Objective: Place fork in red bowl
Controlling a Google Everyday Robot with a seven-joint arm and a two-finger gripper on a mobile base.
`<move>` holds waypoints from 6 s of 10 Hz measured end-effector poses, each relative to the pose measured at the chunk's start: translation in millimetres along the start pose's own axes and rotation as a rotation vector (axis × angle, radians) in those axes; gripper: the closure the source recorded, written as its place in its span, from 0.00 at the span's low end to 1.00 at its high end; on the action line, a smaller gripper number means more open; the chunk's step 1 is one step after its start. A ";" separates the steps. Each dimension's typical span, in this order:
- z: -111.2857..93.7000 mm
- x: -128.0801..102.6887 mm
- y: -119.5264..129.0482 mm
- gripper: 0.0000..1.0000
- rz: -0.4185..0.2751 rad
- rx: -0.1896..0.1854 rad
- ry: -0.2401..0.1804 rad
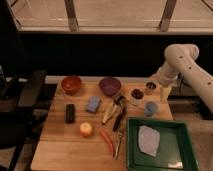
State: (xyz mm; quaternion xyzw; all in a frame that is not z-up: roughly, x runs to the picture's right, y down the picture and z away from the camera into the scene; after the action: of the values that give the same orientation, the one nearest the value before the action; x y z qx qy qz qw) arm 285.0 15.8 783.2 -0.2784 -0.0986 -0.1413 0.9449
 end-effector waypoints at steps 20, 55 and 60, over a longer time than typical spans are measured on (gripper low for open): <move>48.6 -282.9 47.0 0.20 -0.788 -0.096 -0.097; 171.2 -279.3 113.7 1.00 -0.448 -0.097 -0.295; 130.7 -284.8 104.0 1.00 -0.475 -0.019 -0.257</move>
State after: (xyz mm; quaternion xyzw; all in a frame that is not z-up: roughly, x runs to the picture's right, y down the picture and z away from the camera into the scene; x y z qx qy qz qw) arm 36.6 232.3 763.8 -0.2721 -0.2790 -0.3235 0.8623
